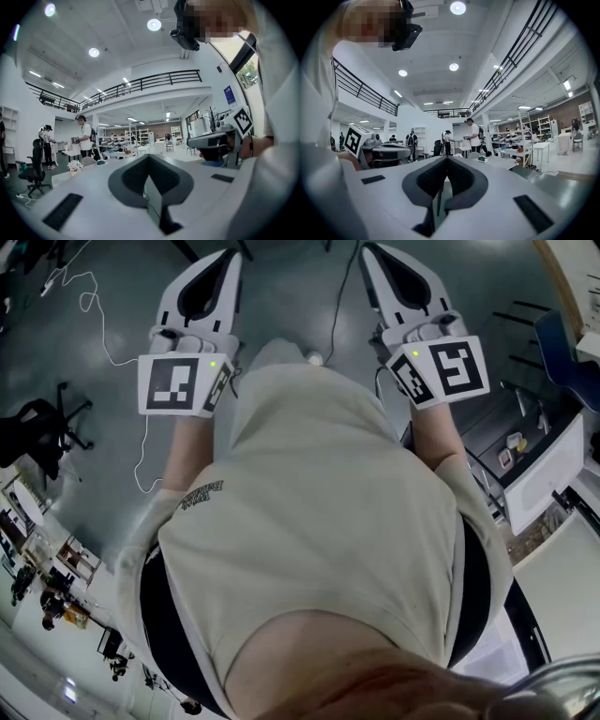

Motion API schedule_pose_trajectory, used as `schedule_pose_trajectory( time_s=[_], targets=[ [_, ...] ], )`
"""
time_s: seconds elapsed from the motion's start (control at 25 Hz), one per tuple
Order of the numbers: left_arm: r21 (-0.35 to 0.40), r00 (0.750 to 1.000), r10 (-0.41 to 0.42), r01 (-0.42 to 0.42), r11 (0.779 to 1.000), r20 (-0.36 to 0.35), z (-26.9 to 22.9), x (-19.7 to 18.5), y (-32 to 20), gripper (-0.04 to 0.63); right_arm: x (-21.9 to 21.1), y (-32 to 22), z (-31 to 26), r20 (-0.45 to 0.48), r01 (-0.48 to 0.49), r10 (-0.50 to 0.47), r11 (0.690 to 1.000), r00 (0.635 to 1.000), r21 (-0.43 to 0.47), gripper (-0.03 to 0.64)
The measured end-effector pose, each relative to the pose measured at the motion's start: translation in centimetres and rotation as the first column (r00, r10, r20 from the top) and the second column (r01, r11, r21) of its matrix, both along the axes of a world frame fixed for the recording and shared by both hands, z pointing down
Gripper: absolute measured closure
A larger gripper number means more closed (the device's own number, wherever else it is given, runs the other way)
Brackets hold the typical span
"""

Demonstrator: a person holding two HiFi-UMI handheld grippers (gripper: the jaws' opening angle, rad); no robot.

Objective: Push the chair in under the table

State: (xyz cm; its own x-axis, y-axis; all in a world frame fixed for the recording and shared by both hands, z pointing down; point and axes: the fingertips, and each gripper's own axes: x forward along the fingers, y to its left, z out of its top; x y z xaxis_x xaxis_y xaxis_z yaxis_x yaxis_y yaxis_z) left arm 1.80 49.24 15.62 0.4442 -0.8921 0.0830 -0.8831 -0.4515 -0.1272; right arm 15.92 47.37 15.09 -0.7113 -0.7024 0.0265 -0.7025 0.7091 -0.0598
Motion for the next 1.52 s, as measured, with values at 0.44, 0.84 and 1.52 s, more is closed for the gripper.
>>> schedule_pose_trajectory(
  time_s=[0.44,0.84,1.52],
  targets=[
    [-0.006,0.999,-0.036,0.035,0.999,-0.016,1.2,-2.3,-3.3,0.586,-2.4,-3.6,0.6,-0.014,0.040,-0.040,0.999,0.999,0.008,0.607],
    [-0.029,0.998,-0.001,-0.001,1.000,-0.055,3.0,-4.3,-11.7,0.586,-4.3,-10.8,2.4,-0.048,-0.002,0.002,1.000,0.999,-0.016,0.607],
    [-0.130,0.997,0.050,-0.056,0.990,-0.051,4.5,-9.0,-27.8,0.586,-9.3,-26.3,4.2,-0.082,-0.047,0.037,0.991,0.996,-0.125,0.607]
  ],
)
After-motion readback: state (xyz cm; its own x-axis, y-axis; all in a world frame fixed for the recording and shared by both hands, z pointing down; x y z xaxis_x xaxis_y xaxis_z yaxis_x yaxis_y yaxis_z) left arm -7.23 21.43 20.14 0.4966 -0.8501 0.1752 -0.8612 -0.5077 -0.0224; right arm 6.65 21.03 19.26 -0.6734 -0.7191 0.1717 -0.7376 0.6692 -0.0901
